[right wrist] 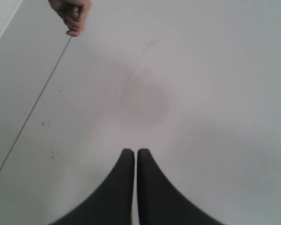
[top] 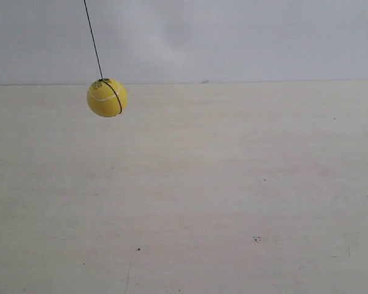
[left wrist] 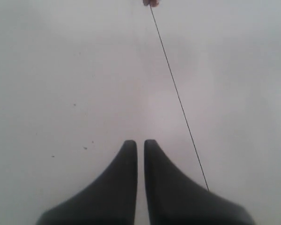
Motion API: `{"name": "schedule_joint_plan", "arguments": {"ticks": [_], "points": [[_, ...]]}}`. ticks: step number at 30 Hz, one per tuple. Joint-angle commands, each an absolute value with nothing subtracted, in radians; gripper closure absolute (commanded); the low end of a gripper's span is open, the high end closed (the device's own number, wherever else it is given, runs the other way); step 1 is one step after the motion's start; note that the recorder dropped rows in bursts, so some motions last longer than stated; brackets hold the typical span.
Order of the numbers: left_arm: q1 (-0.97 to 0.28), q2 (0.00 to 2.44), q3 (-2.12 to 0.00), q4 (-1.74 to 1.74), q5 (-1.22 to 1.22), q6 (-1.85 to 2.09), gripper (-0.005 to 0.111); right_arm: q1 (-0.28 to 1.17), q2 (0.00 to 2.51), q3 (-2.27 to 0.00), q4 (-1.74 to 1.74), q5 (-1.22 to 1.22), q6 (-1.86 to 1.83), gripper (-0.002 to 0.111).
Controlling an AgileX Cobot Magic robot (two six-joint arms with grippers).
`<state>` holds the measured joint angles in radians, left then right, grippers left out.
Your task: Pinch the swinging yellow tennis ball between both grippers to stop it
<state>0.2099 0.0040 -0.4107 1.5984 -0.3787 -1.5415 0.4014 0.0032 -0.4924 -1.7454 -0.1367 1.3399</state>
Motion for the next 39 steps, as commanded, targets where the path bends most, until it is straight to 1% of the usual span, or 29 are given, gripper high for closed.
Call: {"name": "schedule_joint_plan", "arguments": {"ticks": [1, 4, 9, 26, 28, 29, 31, 35, 37, 39], "points": [[0.208, 0.000, -0.354, 1.585, -0.392, -1.556, 0.102, 0.399, 0.000, -0.488, -1.744, -0.220, 1.360, 0.108], [0.206, 0.000, -0.332, 1.588, -0.392, -1.556, 0.102, 0.399, 0.000, -0.488, -1.744, -0.243, 1.372, 0.108], [0.163, 0.000, -0.330, 1.589, -0.392, -1.556, 0.102, 0.399, 0.000, -0.488, -1.744, -0.239, 1.379, 0.108], [0.163, 0.000, -0.330, 1.589, -0.394, -1.556, 0.102, 0.407, 0.000, -0.488, -1.730, -0.210, 1.377, 0.108], [0.163, 0.000, -0.330, 1.589, -0.394, -1.556, 0.102, 0.407, 0.000, -0.488, -1.561, -0.160, 1.314, 0.108], [0.163, 0.000, -0.330, 1.589, -0.394, -1.556, 0.102, 0.407, 0.000, -0.488, -1.408, -0.110, 1.221, 0.108], [0.163, 0.000, -0.330, 1.589, -0.394, -1.556, 0.102, 0.407, 0.008, -0.488, -1.031, 0.028, 0.943, 0.108], [0.163, 0.000, -0.330, 1.589, -0.394, -1.556, 0.102, 0.405, 0.046, -0.488, -0.477, 0.227, 0.314, 0.108], [0.163, 0.000, -0.330, 1.589, -0.394, -1.556, 0.102, 0.405, 0.065, -0.473, -0.368, 0.285, 0.129, 0.108], [0.163, 0.000, -0.330, 1.589, -0.394, -1.556, 0.102, 0.405, 0.070, -0.433, -0.360, 0.287, 0.089, 0.108]]}}
